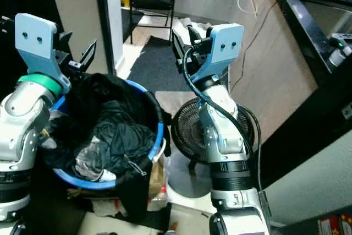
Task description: Clothes washing
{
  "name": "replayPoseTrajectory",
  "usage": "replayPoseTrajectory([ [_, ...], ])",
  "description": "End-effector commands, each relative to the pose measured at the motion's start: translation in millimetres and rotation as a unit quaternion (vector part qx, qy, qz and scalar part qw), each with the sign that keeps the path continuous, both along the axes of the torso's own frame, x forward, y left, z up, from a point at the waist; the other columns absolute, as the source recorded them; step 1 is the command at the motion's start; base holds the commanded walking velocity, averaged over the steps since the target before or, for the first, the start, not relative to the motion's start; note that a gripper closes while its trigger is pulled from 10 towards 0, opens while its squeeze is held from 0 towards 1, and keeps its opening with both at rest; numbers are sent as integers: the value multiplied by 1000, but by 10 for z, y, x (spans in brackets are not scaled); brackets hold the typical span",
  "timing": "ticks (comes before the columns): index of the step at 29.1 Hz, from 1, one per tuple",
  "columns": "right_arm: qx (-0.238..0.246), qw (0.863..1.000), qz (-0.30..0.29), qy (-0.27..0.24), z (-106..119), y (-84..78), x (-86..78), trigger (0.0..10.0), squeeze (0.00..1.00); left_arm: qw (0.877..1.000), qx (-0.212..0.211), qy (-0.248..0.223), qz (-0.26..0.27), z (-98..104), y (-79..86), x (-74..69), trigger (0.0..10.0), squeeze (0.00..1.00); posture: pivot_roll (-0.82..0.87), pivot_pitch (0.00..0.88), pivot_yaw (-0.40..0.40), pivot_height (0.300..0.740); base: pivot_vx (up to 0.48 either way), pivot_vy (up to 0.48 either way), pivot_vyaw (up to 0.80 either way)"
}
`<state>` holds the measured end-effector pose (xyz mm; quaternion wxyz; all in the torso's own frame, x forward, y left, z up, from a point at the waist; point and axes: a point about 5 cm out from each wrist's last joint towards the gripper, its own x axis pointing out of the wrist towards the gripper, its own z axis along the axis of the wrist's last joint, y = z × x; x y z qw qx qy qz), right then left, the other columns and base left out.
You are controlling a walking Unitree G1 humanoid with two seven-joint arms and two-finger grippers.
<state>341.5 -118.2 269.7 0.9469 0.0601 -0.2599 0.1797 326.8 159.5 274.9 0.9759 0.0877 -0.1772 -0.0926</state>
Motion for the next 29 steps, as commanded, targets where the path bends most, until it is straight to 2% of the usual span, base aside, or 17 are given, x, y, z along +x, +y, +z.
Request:
replayPoseTrajectory([
  [1,-2,1000,-6,-1,-9,-36,-5,10000,0,1000,1,5,-4,-43,-14,-2,10000,0,55,43,-23,740,0,0,0],
  [6,-5,1000,-6,0,-19,-34,-5,10000,0,1000,7,11,-3,-69,-13,-5,10000,0,55,44,-23,740,0,0,0],
  [8,-31,999,-11,-2,-60,-13,-6,10000,0,999,33,27,6,-152,12,-7,10000,0,53,46,-21,740,0,0,0],
  [9,-31,999,-11,-2,-60,-13,-6,10000,0,999,33,27,6,-152,12,-7,10000,0,53,46,-21,740,0,0,0],
  [10,-36,999,-11,1,-85,-6,-5,10000,0,997,53,49,17,-237,47,0,10000,0,56,49,-22,740,0,0,0],
  [12,-36,999,-11,1,-85,-6,-5,10000,0,997,53,49,17,-237,47,0,10000,0,56,49,-22,740,0,0,0],
  [14,-36,999,-13,14,-165,-10,7,10000,0,986,93,120,66,-527,270,-10,10000,0,64,54,-25,740,0,0,0],
  [15,-36,999,-13,14,-165,-10,7,10000,0,986,93,120,66,-527,270,-10,10000,0,64,54,-25,740,0,0,0],
  [16,-36,999,-13,20,-196,-14,14,10000,0,979,101,153,84,-653,374,-30,10000,0,66,55,-26,740,0,0,0],
  [17,-36,999,-13,20,-196,-14,14,10000,0,979,101,153,84,-653,374,-30,10000,0,66,55,-26,740,0,0,0],
  [19,-35,999,-13,27,-228,-11,29,10000,0,968,111,197,111,-844,507,-42,10000,0,68,56,-29,740,0,0,0],
  [24,-37,999,-13,30,-241,3,40,10000,0,950,129,259,123,-1106,585,-9,10000,0,60,63,-29,740,0,0,0],
  [28,-38,999,-14,31,-247,-2,40,10000,0,948,132,264,118,-1131,587,-2,10000,0,60,63,-29,740,0,0,0],
  [29,-38,999,-16,32,-254,-15,36,10000,0,950,127,262,111,-1107,571,27,10000,1000,53,67,-29,740,0,0,0],
])
